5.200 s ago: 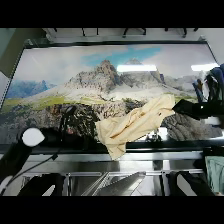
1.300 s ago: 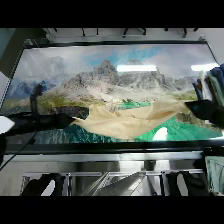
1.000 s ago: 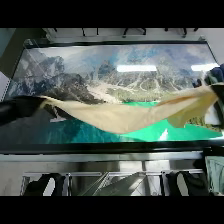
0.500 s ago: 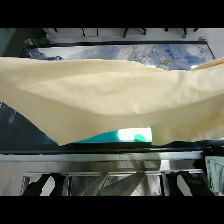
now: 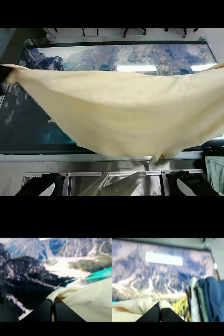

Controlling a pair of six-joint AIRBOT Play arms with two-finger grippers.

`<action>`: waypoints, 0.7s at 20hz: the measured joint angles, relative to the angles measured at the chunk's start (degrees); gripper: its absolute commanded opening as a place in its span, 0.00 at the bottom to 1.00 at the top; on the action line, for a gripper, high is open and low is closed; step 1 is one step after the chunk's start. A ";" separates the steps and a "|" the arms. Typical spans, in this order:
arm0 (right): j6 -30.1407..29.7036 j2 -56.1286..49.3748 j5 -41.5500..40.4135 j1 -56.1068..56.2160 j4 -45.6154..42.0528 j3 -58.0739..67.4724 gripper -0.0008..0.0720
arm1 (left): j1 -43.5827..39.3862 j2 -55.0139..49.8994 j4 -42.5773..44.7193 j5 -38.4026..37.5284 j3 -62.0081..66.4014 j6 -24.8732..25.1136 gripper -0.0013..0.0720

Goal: Fold the shirts.

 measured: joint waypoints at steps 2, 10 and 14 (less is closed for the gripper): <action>2.14 -3.76 -3.37 -0.85 0.11 -5.97 0.04 | -1.44 -2.60 3.50 4.94 -8.13 0.55 0.03; 0.76 -23.80 -22.14 -12.07 19.98 -16.92 0.04 | 13.68 -23.23 -12.11 20.17 -19.28 10.21 0.04; -4.17 -30.88 -28.83 -14.29 26.47 -17.59 0.04 | 15.91 -30.10 -16.74 23.87 -19.85 12.90 0.03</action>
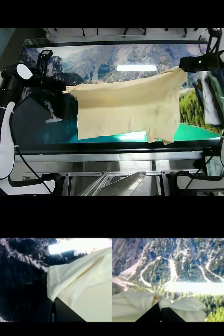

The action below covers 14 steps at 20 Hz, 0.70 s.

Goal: Fold the shirts.

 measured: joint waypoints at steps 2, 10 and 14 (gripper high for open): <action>-0.74 -2.43 -2.08 -0.44 1.38 -0.13 0.04 | -0.50 -1.68 -0.92 1.62 -0.15 0.74 0.04; 2.56 -5.57 4.26 -3.37 -2.89 -0.28 0.04 | -4.24 -3.28 -1.90 -3.21 -0.35 1.64 0.04; 4.09 -7.32 11.21 -5.90 -4.33 -0.37 0.04 | -4.85 -3.74 0.48 -4.98 -0.35 -1.31 0.04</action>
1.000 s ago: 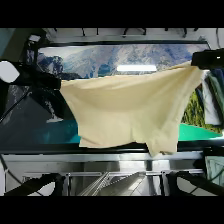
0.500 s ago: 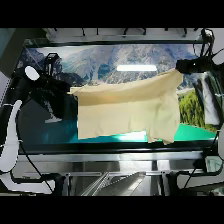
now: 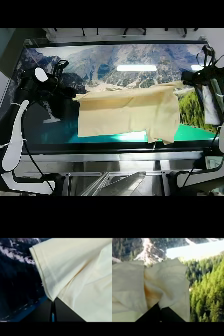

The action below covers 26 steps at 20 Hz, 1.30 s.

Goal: Fold the shirts.

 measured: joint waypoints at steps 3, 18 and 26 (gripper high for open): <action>0.98 -2.45 4.83 -0.68 -0.35 0.00 0.04 | -1.29 -1.77 0.72 -0.55 0.00 -1.05 0.04; 5.27 -8.94 16.15 -1.18 -1.33 0.00 0.98 | -3.15 -9.27 1.31 -3.65 0.28 -4.42 0.96; 4.74 1.97 17.14 -4.00 3.21 -4.35 0.98 | 2.36 3.89 1.25 -11.93 -9.11 -6.36 0.96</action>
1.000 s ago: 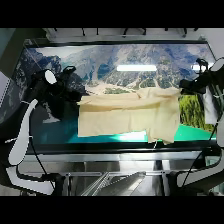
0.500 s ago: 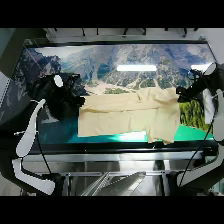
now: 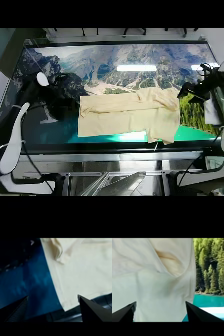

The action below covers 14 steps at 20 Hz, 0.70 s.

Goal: Fold the shirts.

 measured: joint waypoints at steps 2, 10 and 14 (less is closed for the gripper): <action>-1.07 3.19 -1.60 -1.73 3.08 -4.92 0.98 | 2.51 5.53 -1.84 0.11 -9.57 0.39 0.96; -5.68 10.03 -3.76 -2.89 15.06 -15.34 0.97 | 9.97 7.65 -20.76 9.53 -32.48 9.64 0.95; -6.32 12.61 -3.85 -2.64 16.41 -16.06 0.97 | 8.35 2.93 -25.81 13.14 -32.52 11.91 0.44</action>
